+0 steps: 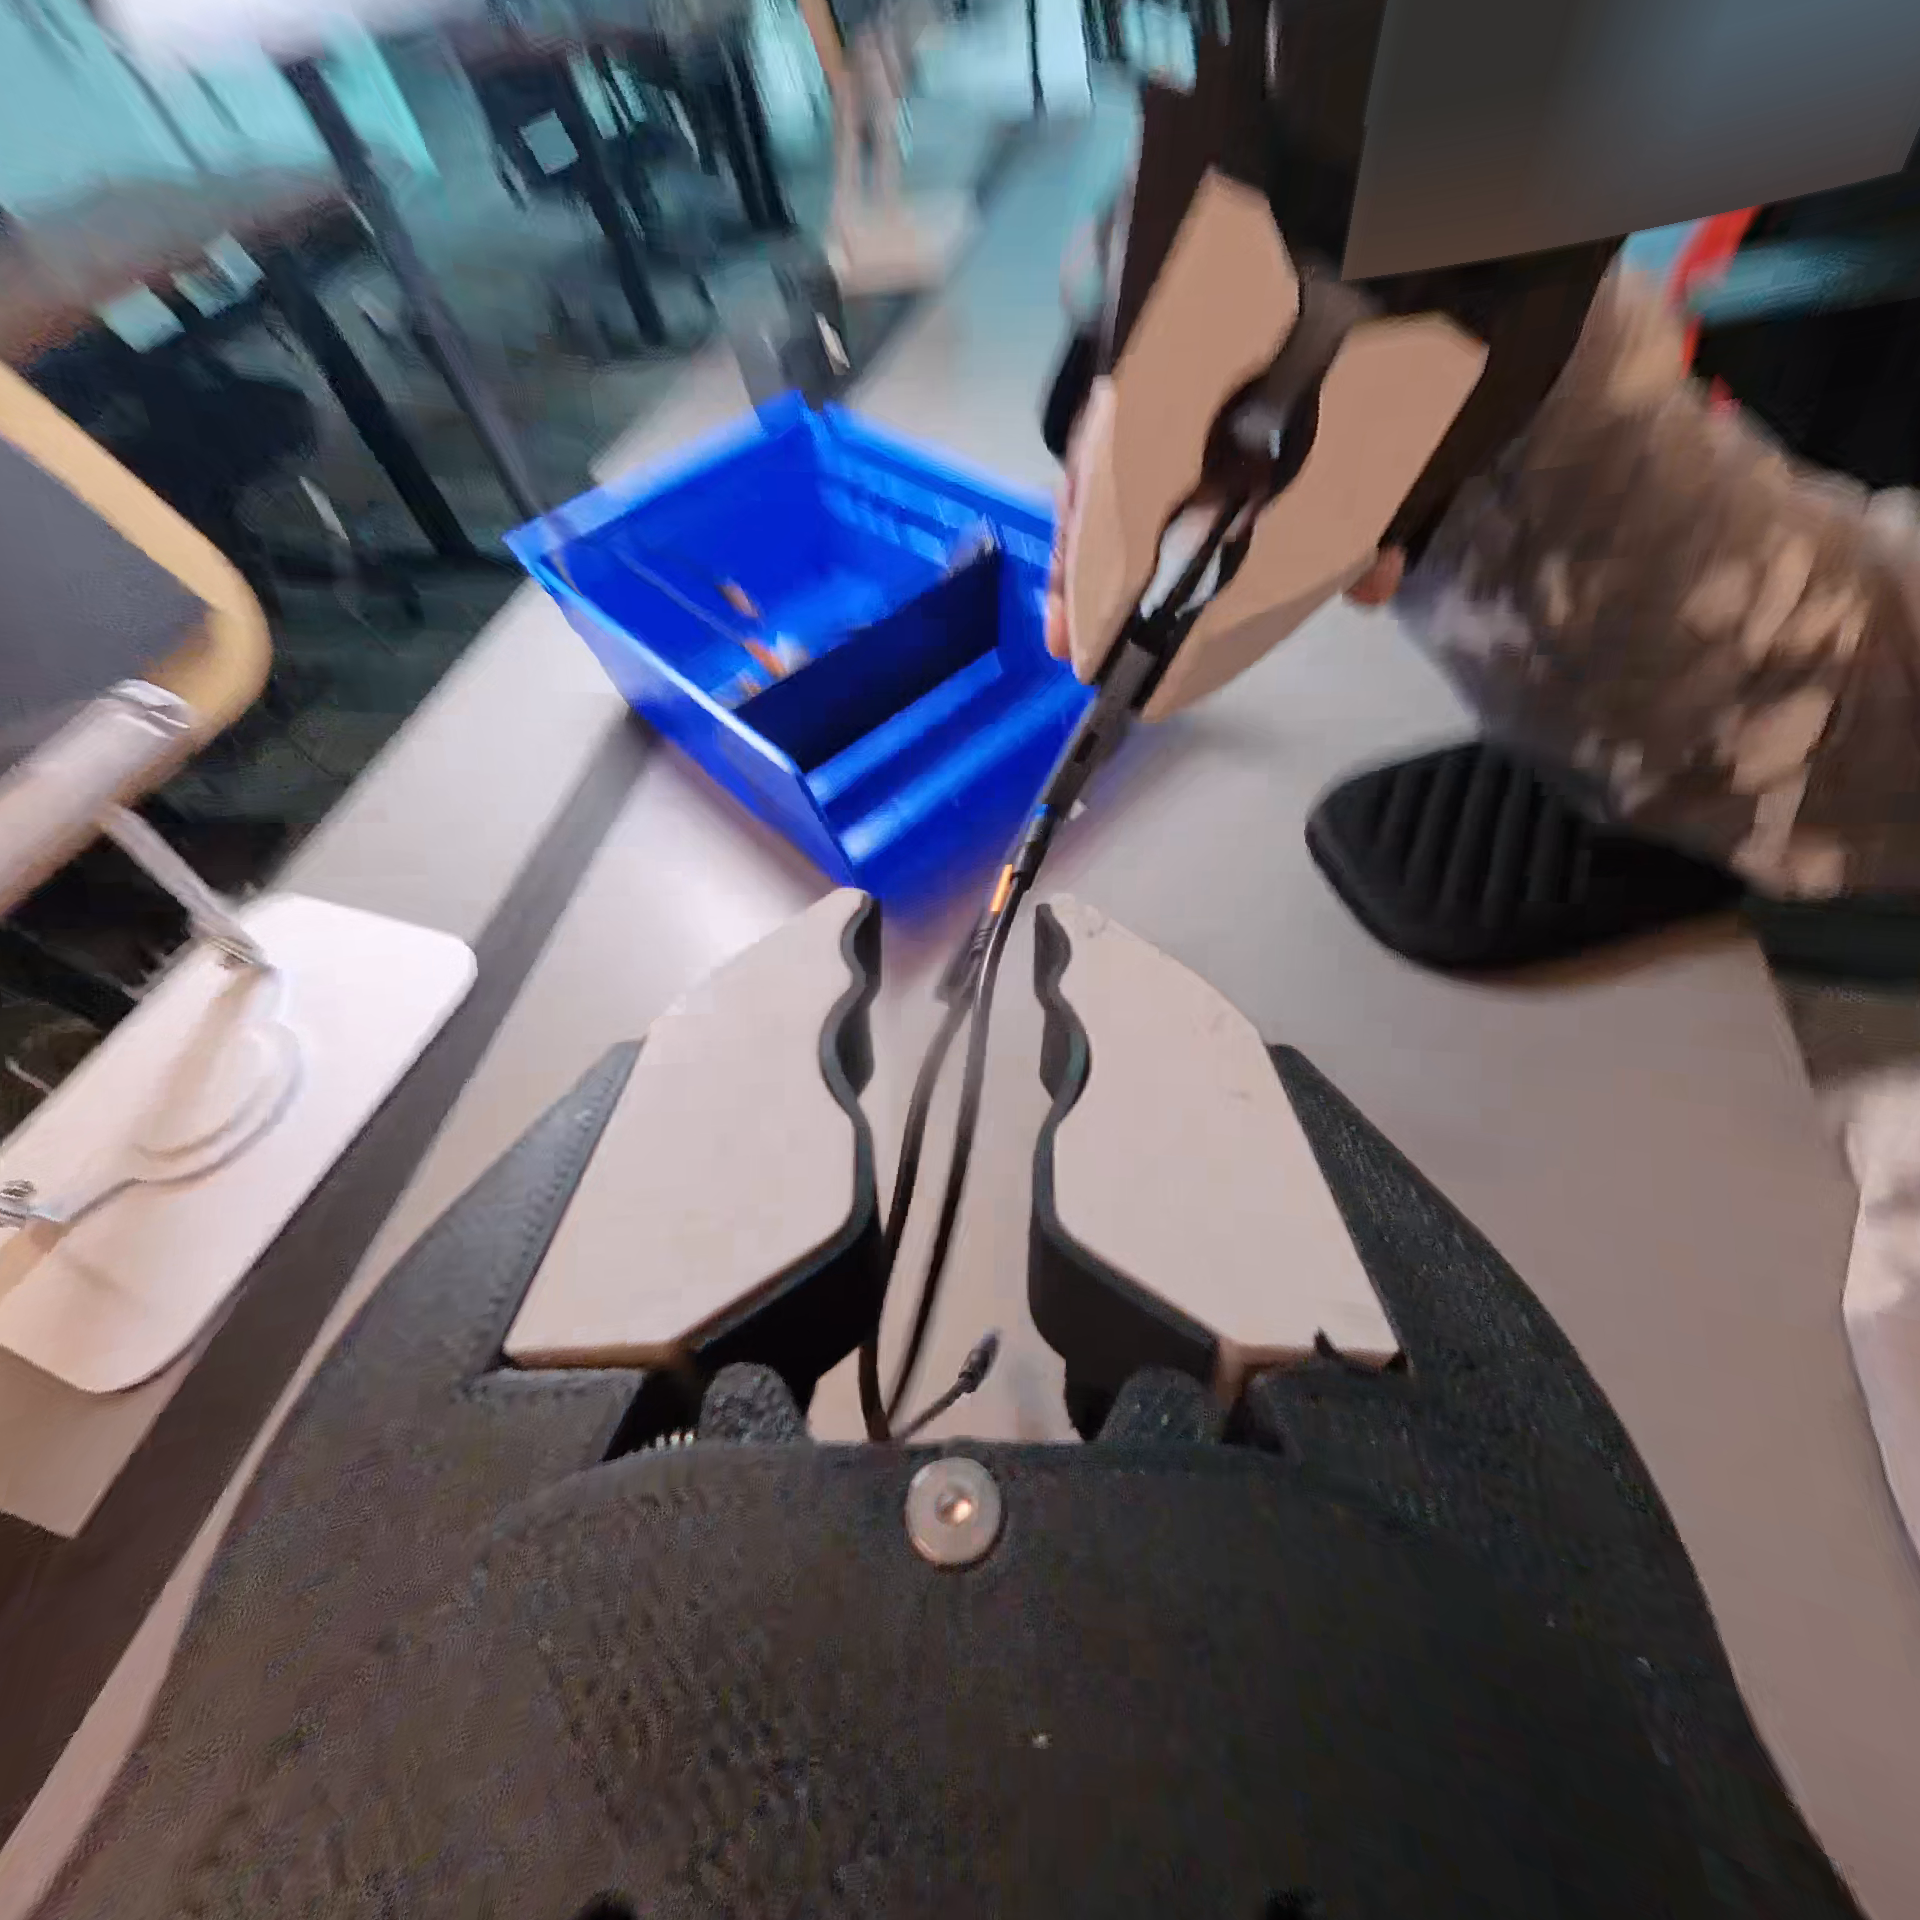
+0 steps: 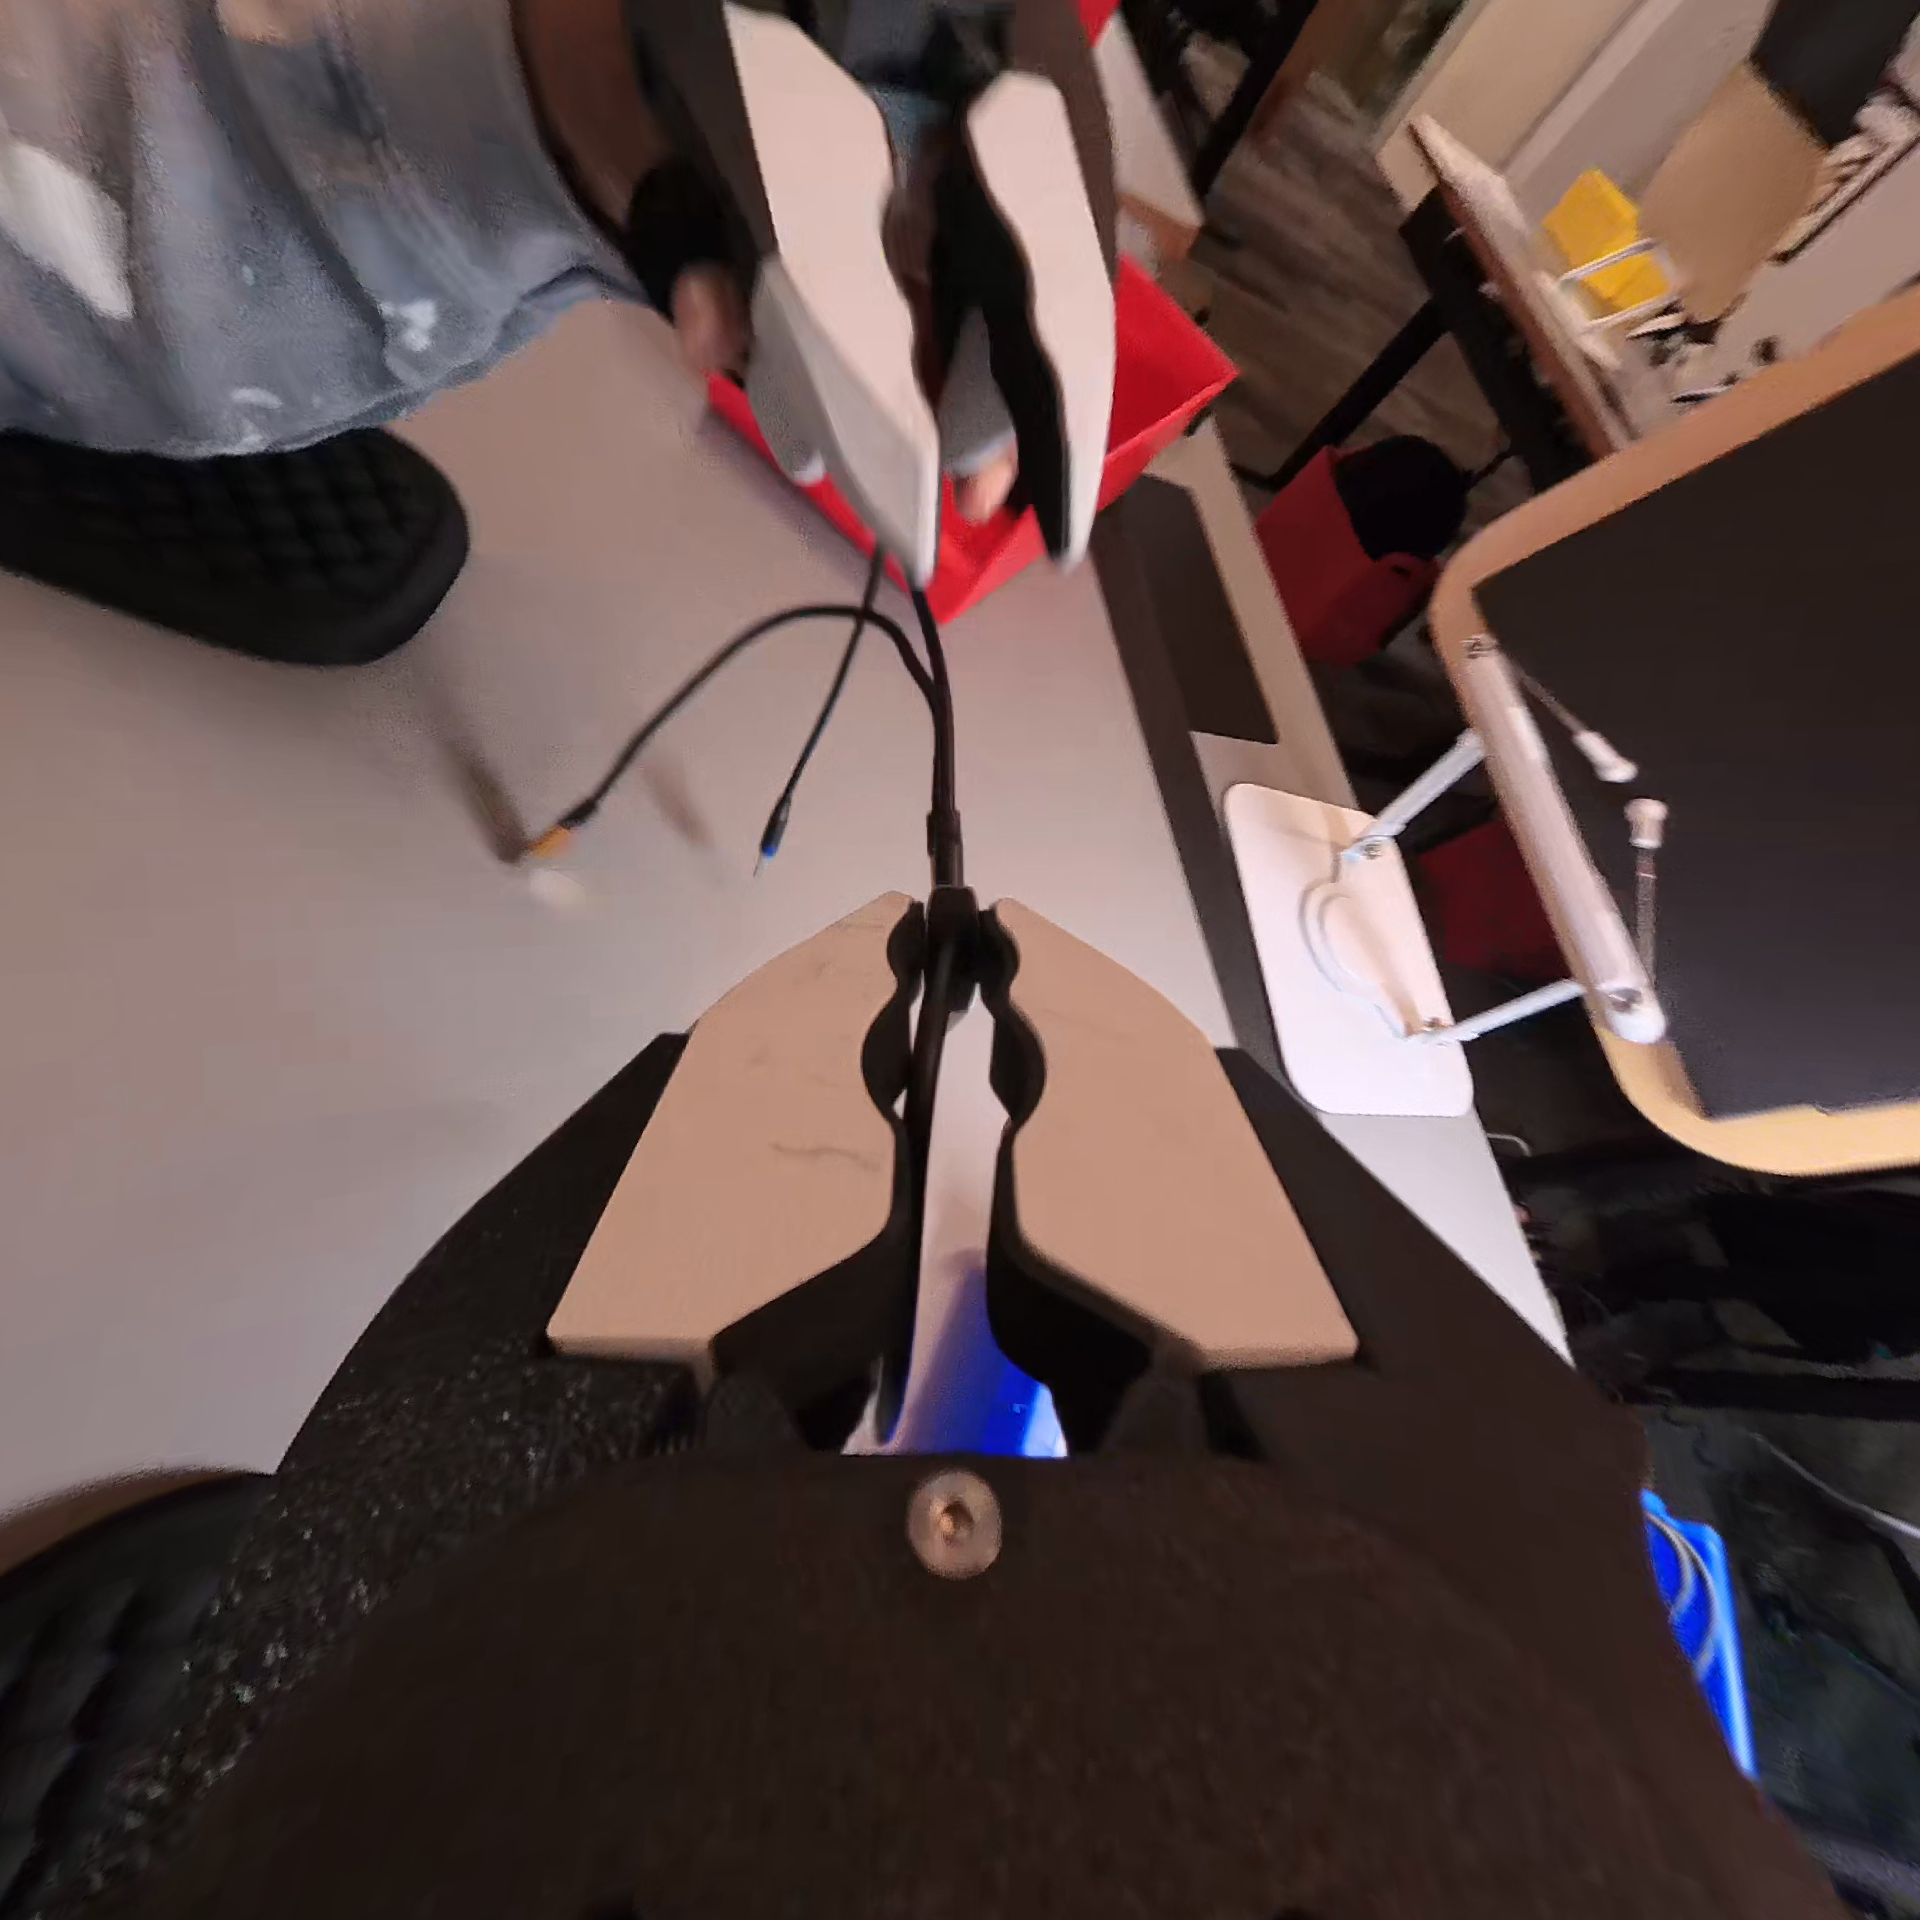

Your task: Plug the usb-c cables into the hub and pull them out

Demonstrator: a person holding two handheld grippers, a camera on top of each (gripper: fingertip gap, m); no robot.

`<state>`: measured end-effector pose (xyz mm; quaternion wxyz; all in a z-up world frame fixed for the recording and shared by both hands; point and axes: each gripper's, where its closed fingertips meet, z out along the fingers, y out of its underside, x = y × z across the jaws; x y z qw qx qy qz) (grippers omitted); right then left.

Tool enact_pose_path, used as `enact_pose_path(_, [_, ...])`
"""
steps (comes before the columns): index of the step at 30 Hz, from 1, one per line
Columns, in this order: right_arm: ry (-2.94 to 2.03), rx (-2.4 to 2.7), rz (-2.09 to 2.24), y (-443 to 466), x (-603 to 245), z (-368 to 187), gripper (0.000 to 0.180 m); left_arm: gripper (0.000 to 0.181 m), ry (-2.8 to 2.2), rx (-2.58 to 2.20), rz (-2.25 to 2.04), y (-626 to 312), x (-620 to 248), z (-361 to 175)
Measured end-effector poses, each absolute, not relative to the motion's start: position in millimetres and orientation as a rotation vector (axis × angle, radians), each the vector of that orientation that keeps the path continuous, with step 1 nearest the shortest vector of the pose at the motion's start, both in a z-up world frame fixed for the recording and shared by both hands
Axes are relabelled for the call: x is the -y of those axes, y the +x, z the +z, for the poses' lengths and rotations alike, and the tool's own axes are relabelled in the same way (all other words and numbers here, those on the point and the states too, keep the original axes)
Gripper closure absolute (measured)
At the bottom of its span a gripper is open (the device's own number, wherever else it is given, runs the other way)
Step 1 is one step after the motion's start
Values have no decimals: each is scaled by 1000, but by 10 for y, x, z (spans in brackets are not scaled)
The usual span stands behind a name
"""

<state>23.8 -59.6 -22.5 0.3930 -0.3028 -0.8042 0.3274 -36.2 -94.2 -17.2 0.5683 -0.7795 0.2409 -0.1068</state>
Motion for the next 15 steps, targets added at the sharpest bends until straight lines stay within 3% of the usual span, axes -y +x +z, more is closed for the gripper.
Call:
enact_pose_path(1, [-777, 2010, 840, 289, 531, -124, 170, 149, -1748, -507, -246, -448, 986, 23])
enact_pose_path(6, [-879, 1850, 701, 576, -29, 473, 170, 145, -1608, -307, -215, -836, 1246, 380])
enact_pose_path(11, [-1011, 1683, 500, 873, -675, 1028, 170, 142, -1719, -219, -189, -903, 1475, -184])
enact_pose_path(15, [-1132, 1591, 288, 1015, -1189, 1136, 170, 143, -1753, -128, -275, -824, 1692, -641])
